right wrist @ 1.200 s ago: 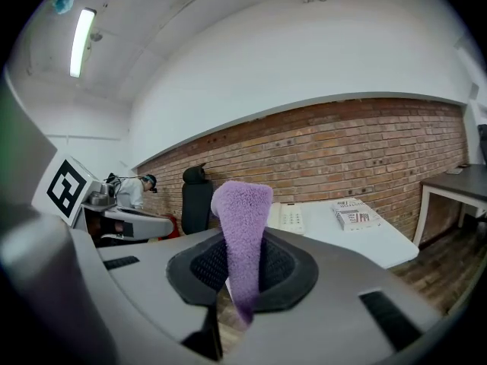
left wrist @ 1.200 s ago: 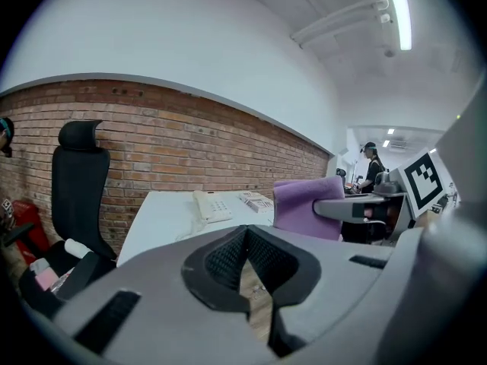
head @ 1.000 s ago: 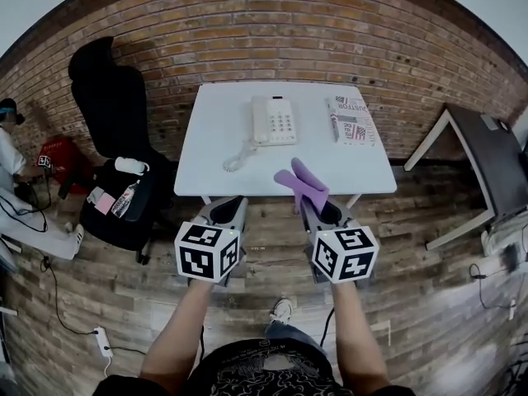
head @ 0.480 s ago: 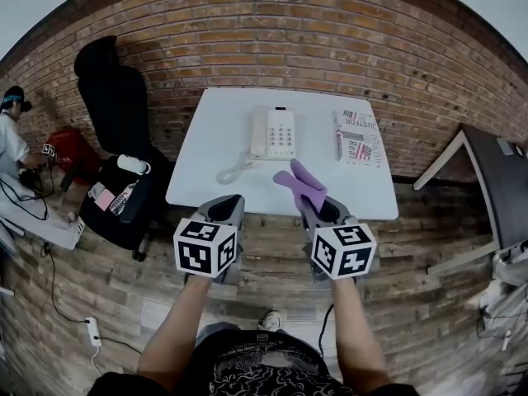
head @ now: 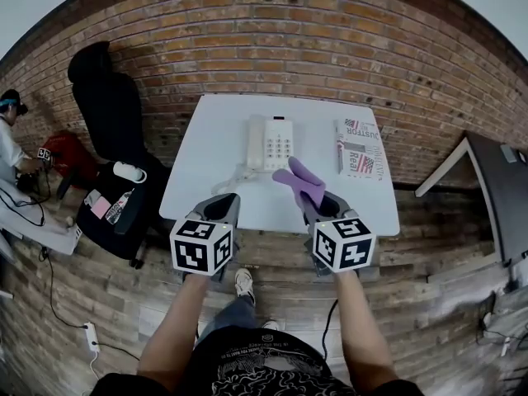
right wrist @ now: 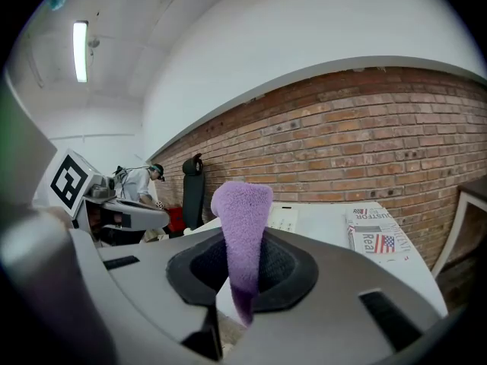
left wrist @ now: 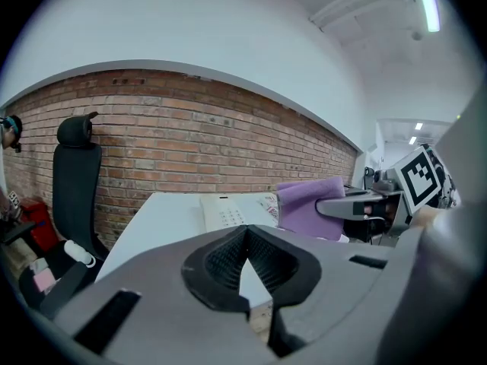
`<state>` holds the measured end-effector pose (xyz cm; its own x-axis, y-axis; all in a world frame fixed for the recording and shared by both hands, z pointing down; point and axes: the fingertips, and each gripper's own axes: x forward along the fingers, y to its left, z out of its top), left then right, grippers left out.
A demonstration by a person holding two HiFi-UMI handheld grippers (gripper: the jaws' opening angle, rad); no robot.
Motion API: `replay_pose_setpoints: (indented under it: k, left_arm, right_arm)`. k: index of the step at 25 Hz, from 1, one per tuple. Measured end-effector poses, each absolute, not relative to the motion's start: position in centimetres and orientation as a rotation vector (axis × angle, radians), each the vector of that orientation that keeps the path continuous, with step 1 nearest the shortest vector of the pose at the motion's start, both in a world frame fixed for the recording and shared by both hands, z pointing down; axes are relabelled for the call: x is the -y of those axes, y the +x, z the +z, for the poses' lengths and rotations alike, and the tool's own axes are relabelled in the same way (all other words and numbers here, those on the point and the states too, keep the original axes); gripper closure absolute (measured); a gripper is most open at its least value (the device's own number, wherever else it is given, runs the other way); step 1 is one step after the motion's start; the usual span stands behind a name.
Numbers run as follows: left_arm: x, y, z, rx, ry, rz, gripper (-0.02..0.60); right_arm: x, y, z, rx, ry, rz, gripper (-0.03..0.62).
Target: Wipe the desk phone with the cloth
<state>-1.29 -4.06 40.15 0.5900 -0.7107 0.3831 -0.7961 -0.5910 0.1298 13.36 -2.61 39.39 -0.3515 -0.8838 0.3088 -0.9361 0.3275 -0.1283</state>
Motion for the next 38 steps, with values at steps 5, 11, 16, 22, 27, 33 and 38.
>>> replay_pose_setpoints:
  k: [5,11,16,22,27,33,38]
  left_arm:
    - [8.1,-0.8,40.7,1.224,2.537,0.416,0.575]
    - [14.0,-0.3,41.9,1.197,2.535,0.431,0.575]
    - [19.4,-0.6,42.8,1.165,2.521,0.447,0.575]
    - [25.0,-0.7,43.5,1.122,2.516,0.462,0.575]
    - [28.7,-1.2,44.5,1.097,2.502,0.476,0.575]
    - [32.0,-1.2,45.4,1.06,2.496,0.484,0.575]
    - [34.1,-1.0,46.4,1.03,2.489,0.498,0.575]
  right_arm:
    - [6.8,14.0,39.8,2.391,1.662,0.408,0.548]
    - [13.5,14.6,40.4,2.362,1.65,0.399,0.548]
    - [19.4,15.0,41.0,2.315,1.645,0.399,0.548]
    - [25.6,15.7,41.8,2.246,1.649,0.41,0.548]
    - [30.1,15.9,42.6,2.194,1.633,0.403,0.548]
    - [34.6,16.3,43.6,2.11,1.594,0.328,0.548]
    - [38.0,16.3,44.6,2.031,1.52,0.225,0.548]
